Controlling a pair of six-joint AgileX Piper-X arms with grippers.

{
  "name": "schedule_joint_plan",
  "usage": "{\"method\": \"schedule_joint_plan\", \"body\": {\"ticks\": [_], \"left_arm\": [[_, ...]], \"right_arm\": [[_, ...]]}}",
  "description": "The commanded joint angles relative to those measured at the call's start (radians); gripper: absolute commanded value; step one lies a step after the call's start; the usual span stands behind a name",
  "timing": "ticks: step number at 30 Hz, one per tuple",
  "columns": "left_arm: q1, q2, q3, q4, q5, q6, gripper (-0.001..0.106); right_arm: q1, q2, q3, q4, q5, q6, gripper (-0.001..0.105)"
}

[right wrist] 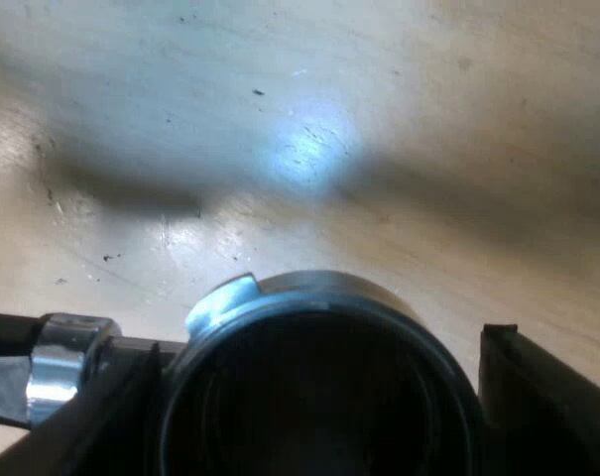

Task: Put the handle in the coffee machine

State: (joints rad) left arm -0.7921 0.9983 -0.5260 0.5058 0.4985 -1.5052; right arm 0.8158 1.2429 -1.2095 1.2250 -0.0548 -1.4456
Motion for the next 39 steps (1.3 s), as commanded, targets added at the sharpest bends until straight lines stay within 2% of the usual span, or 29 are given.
{"method": "schedule_joint_plan", "body": {"ticks": [1, 4, 5, 8, 9, 11, 18, 25, 27, 31, 35, 39], "left_arm": [[-0.005, 0.001, -0.002, 0.021, -0.007, -0.016, 0.000], [-0.005, 0.001, -0.002, 0.015, -0.001, -0.016, 0.000], [-0.005, 0.001, -0.002, 0.010, -0.001, -0.016, 0.000], [-0.005, 0.001, -0.004, 0.006, -0.001, -0.016, 0.000], [-0.005, 0.001, -0.004, 0.006, -0.001, -0.016, 0.000], [-0.005, 0.001, -0.004, 0.006, -0.001, -0.016, 0.000], [-0.005, 0.001, -0.004, 0.006, -0.001, -0.016, 0.000], [-0.005, -0.002, -0.004, 0.011, -0.001, -0.016, 0.000], [0.001, -0.022, -0.004, 0.020, -0.001, -0.013, 0.000], [0.033, -0.083, -0.004, 0.049, -0.001, -0.010, 0.000], [0.118, -0.158, -0.004, 0.095, 0.023, -0.010, 0.000], [0.215, -0.209, -0.004, 0.144, 0.048, 0.022, 0.000]], "right_arm": [[0.001, -0.039, -0.012, -0.001, -0.036, -0.047, 0.001], [0.001, -0.045, -0.012, 0.000, -0.040, -0.054, 0.006], [0.001, -0.047, -0.012, 0.000, -0.040, -0.056, 0.011], [0.001, -0.050, -0.012, 0.000, -0.043, -0.058, 0.017], [0.001, -0.050, -0.012, -0.003, -0.070, -0.092, 0.090], [0.001, -0.050, -0.012, -0.007, -0.070, -0.103, 0.104], [0.001, -0.061, -0.020, -0.071, 0.000, -0.103, 0.103], [0.001, -0.081, -0.094, -0.093, 0.016, -0.128, 0.103], [0.001, -0.094, -0.118, -0.093, 0.047, -0.128, 0.103], [0.001, -0.131, -0.132, -0.102, 0.181, -0.128, 0.103], [0.001, -0.172, -0.132, -0.120, 0.402, -0.128, 0.103], [0.001, -0.188, -0.132, -0.121, 0.508, -0.128, 0.103]]}}
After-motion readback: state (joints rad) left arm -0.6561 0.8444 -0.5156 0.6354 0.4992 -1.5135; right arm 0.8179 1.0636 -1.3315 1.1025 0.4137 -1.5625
